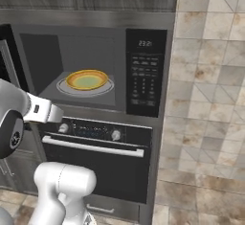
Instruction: Retrieve the reheated potato from the microwave, then place the potato, cheese, and condiment on the cutting board.
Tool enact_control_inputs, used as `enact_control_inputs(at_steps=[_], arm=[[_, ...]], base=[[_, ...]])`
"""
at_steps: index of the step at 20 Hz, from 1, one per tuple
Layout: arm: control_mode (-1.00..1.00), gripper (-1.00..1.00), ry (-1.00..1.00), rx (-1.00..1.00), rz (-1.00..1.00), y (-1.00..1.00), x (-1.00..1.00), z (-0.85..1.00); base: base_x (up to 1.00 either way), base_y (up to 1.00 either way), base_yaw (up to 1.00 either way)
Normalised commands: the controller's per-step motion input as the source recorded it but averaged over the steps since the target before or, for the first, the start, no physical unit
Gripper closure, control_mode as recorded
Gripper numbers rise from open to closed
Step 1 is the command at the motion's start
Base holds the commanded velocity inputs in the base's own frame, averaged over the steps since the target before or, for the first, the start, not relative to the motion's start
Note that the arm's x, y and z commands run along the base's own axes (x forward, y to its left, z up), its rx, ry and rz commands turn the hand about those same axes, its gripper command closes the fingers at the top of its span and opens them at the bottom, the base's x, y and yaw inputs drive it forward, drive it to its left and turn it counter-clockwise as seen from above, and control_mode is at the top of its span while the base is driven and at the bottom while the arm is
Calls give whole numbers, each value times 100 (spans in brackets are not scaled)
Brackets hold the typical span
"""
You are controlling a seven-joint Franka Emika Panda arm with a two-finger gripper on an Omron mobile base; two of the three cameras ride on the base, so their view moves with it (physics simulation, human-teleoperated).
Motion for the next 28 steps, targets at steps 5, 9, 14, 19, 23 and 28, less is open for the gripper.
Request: enact_control_inputs(at_steps=[5,9,14,19,23,28], arm=[[100,100,0,0,0,0,0,0],[100,100,0,0,0,0,0,0],[100,100,0,0,0,0,0,0],[100,100,0,0,0,0,0,0],[100,100,0,0,0,0,0,0],[100,100,0,0,0,0,0,0]], base=[[1,-47,9],[-17,-49,31],[-17,-49,44],[-21,-36,60],[-27,-27,71],[-28,-18,81]])
